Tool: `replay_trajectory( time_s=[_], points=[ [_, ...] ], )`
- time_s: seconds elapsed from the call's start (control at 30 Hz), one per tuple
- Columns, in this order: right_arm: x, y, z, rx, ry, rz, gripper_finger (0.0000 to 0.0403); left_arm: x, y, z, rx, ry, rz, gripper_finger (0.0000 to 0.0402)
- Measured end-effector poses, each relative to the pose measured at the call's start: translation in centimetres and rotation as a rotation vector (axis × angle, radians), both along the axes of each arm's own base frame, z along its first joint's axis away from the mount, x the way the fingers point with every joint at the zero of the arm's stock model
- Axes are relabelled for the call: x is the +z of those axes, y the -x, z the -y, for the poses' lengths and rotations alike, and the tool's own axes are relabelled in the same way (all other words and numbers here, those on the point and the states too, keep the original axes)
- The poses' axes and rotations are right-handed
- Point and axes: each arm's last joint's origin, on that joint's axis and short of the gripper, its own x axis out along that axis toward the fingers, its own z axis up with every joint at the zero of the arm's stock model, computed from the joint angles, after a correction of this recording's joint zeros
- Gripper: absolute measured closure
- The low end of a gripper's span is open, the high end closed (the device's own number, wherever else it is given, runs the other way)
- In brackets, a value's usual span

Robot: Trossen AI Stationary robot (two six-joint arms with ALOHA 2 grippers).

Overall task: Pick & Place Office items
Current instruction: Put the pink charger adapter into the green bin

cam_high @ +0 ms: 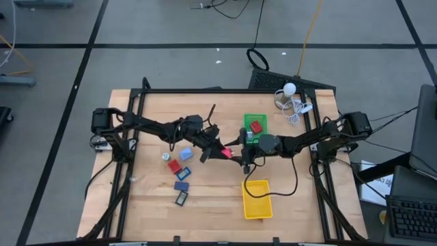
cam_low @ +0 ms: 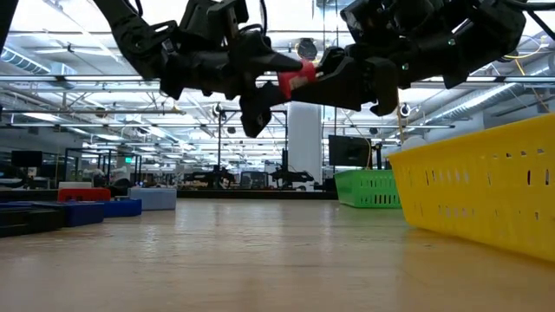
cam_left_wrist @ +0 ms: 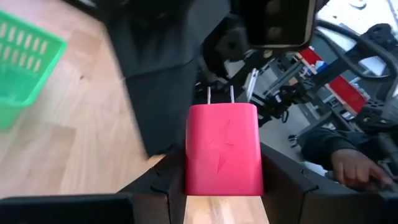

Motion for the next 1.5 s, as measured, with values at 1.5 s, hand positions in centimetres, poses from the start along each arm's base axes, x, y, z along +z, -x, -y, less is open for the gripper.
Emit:
replay_trajectory(
  time_s=[1.5],
  points=[
    [0.5, -0.1, 0.5, -0.028, -0.121, 0.036, 0.0262, 2.5, 2.4, -5.5, -0.025, -0.045, 0.054, 0.0172]
  ],
)
